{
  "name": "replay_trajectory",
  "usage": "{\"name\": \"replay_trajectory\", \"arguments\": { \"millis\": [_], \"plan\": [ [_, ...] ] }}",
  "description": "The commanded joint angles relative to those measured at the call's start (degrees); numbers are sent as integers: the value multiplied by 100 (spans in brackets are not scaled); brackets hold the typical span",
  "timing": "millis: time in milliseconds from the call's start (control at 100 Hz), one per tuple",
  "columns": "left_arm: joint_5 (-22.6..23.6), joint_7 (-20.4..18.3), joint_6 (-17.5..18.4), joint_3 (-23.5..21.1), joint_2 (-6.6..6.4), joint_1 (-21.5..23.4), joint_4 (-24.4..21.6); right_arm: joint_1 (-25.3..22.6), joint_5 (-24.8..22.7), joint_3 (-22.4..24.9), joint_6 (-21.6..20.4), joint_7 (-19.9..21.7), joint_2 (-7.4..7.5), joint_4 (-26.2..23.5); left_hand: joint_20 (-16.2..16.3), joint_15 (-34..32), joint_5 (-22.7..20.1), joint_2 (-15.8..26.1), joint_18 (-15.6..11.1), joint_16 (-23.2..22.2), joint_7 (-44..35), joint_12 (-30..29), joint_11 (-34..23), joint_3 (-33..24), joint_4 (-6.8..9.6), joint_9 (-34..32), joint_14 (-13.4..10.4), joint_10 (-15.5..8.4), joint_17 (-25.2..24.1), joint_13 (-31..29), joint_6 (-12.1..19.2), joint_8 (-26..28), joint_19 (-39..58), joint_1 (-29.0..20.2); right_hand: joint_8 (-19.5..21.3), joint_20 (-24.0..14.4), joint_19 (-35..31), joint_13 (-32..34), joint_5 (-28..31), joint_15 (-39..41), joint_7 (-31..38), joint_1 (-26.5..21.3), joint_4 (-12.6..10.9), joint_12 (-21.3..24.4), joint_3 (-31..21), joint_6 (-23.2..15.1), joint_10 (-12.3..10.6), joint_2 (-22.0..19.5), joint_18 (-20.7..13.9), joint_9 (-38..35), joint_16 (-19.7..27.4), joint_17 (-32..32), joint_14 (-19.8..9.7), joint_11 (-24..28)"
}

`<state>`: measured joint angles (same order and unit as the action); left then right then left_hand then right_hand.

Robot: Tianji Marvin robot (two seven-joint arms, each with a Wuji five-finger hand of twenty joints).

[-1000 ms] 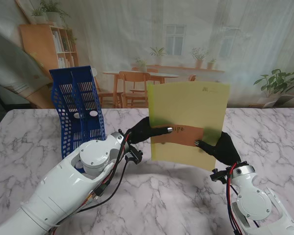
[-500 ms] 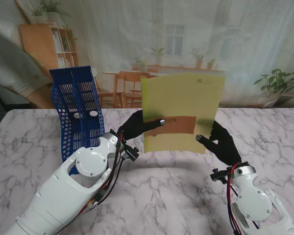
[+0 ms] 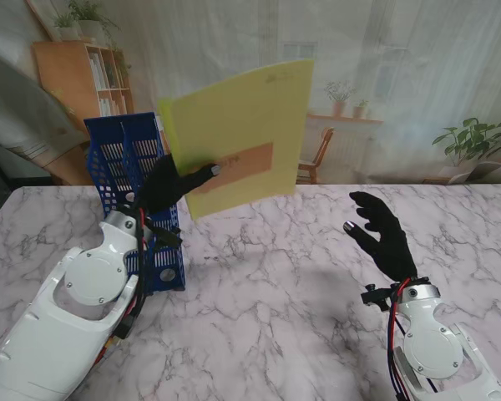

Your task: Open the sliding file folder, put the receipt in and insert it into the document holder

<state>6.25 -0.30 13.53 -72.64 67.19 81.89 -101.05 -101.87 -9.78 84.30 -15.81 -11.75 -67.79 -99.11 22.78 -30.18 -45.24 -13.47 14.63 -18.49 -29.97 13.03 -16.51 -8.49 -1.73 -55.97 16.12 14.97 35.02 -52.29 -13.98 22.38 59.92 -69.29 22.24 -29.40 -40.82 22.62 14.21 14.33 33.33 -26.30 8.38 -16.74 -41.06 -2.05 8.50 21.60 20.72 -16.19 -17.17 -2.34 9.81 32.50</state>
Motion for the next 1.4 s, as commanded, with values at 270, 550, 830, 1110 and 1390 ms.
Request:
{"name": "replay_trajectory", "arguments": {
  "millis": [270, 550, 830, 1110, 1390],
  "plan": [
    [482, 523, 828, -1204, -102, 547, -262, -34, 47, -63, 200, -3, -29, -66, -126, -182, -41, 197, -316, -16, -89, 75, -31, -371, 37, -40, 132, 123, 313, -128, 32, -55, 320, -468, -110, -124, 330, -173, -246, -245, -75, -47, -144, 20, 219, 91, -101, -317, -328, 230, 94, -10, -216, -57],
    [1134, 1450, 1281, -1834, 46, 991, -167, -23, 55, -128, 357, 22, -27, -108, -130, -252, 107, 247, -360, -21, 4, 55, 27, -419, 54, 99, -3, 222, 415, -279, -120, -118, 466, -468, -128, -201, 559, -213, -265, -285, -78, -99, -161, 16, 311, 114, -91, -390, -325, 266, 108, -25, -222, -34],
    [1479, 2459, 1428, -1968, 256, 1195, 126, -66, 116, -102, 374, 65, -23, -142, -158, -241, 190, 284, -348, -1, 27, 64, 23, -456, 61, 208, -12, 262, 370, -247, -181, -120, 511, -468, -141, -319, 772, -202, -248, -301, -81, -145, -176, 18, 403, 114, -79, -432, -307, 249, 108, -89, -213, -22],
    [1719, 3185, 1334, -1851, 393, 1221, 231, -106, 148, -64, 487, 146, -9, -219, -183, -196, 237, 300, -337, 12, 31, 84, -4, -486, 55, 287, -1, 274, 258, -130, -216, -114, 469, -468, -148, -462, 950, -203, -194, -323, -86, -181, -186, 18, 480, 114, -68, -481, -301, 226, 108, -148, -198, -18],
    [1960, 3877, 832, -1451, 499, 1163, 222, -155, 147, 13, 629, 297, 24, -359, -193, -181, 306, 328, -336, 4, 42, 105, -33, -514, 50, 370, 3, 292, 180, -47, -249, -107, 423, -468, -150, -631, 1125, -198, -163, -336, -103, -200, -195, 20, 541, 129, -55, -508, -285, 230, 104, -206, -200, -20]
  ]
}}
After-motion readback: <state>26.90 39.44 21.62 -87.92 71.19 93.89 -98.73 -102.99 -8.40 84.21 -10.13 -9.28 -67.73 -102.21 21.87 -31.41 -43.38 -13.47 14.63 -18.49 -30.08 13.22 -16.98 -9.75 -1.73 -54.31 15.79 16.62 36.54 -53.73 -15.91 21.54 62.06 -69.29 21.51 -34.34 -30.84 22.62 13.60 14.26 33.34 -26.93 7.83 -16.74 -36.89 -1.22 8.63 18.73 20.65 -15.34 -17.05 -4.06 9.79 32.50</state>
